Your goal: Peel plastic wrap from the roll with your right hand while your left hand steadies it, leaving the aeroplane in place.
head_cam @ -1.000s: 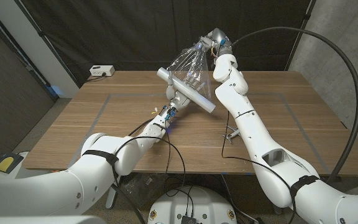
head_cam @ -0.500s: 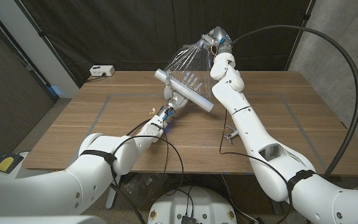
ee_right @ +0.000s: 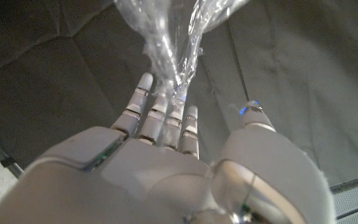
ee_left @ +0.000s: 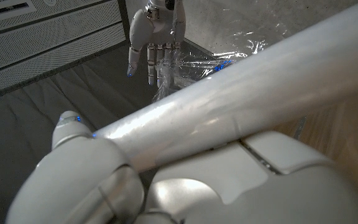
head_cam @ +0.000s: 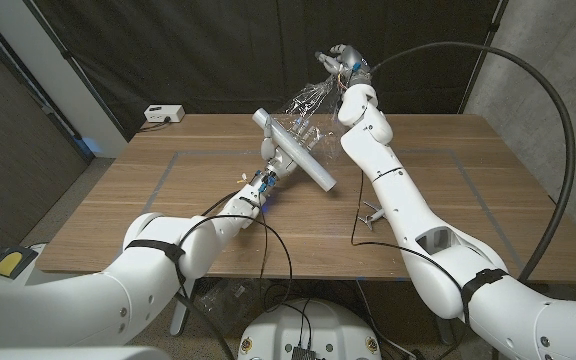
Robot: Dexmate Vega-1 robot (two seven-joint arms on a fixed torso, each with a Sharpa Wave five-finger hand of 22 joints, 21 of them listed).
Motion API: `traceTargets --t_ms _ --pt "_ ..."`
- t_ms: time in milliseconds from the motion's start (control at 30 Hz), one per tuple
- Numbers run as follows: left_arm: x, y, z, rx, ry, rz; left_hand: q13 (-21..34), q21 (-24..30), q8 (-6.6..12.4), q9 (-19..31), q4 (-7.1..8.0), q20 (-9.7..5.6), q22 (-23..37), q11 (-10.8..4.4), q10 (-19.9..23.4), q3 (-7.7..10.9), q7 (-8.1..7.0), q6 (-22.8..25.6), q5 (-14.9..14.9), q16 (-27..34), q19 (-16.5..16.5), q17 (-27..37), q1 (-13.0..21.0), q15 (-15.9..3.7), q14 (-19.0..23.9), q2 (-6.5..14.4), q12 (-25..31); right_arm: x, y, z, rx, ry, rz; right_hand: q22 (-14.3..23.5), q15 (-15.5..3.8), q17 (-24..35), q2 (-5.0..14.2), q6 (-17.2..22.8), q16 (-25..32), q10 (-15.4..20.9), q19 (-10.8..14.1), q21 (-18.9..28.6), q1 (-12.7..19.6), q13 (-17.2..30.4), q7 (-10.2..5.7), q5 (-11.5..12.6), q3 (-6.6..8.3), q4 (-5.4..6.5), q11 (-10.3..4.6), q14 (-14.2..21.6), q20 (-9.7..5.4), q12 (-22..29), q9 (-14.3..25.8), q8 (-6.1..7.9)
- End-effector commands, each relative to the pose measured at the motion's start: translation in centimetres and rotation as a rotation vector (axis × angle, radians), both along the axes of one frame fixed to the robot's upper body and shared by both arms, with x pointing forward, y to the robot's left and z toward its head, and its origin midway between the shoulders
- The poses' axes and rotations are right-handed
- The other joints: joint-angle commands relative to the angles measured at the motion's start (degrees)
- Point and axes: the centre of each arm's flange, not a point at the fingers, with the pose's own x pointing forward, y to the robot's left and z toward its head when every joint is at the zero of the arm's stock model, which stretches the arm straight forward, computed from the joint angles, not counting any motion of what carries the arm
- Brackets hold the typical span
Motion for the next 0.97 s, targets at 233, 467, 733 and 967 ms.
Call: traceTargets --t_ms 233,467,733,967 --pt "0.2 0.8 0.2 0.003 0.007 0.0 0.1 -0.2 -0.14 0.4 -0.16 -0.12 0.1 0.0 0.2 -0.64 0.02 0.3 0.6 0.3 0.2 0.3 0.2 -2.18 0.6 -0.3 0.4 0.8 -0.6 -0.8 0.03 0.008 0.185 -2.1 2.56 -2.2 -2.02 -2.3 0.4 -6.9 -6.6 -4.1 -9.3 -1.8 -1.69 1.1 -4.76 3.72 1.67 -9.5 1.81 0.6 -0.1 1.24" --pt "0.2 1.8 0.1 0.005 0.007 0.007 0.0 -0.2 -0.2 0.4 -0.15 -0.03 0.1 -0.07 0.1 -0.85 0.11 0.3 0.7 0.3 0.2 0.3 0.2 -2.19 0.6 -0.2 0.4 -0.2 -0.6 -1.2 0.066 -0.081 0.169 -2.5 2.17 -2.8 -0.67 1.1 1.4 -4.0 -6.4 -4.7 -13.6 -2.2 -1.51 1.4 -5.99 6.07 1.81 -8.2 1.54 2.2 -0.1 2.11" --pt "0.8 2.6 -0.1 0.004 0.051 0.035 0.0 -0.3 -0.22 0.4 -0.12 -0.03 0.1 -0.07 0.2 -1.09 0.14 0.4 0.8 0.3 0.2 0.3 0.2 -2.18 0.7 -0.1 0.5 -1.5 0.1 -1.7 0.086 -0.16 0.138 -2.7 0.75 -3.7 0.32 3.6 2.1 -1.3 -5.0 -4.6 -13.7 -2.4 -1.7 1.6 -5.82 6.03 1.17 -5.6 1.16 3.2 -0.1 2.6" --pt "1.3 3.3 -1.3 0.004 0.118 0.07 0.0 -0.4 -0.24 0.4 -0.07 -0.12 0.1 0.04 0.3 -1.35 0.12 0.5 1.0 0.4 0.2 0.3 0.1 -2.27 0.8 0.0 0.6 -1.4 0.9 -1.9 0.082 -0.209 0.145 -2.7 -0.07 -4.3 1.11 4.2 2.6 -0.6 -3.6 -4.4 -12.5 -2.5 -1.92 1.6 -5.22 5.35 0.91 -3.8 1.02 3.5 -0.1 2.56"
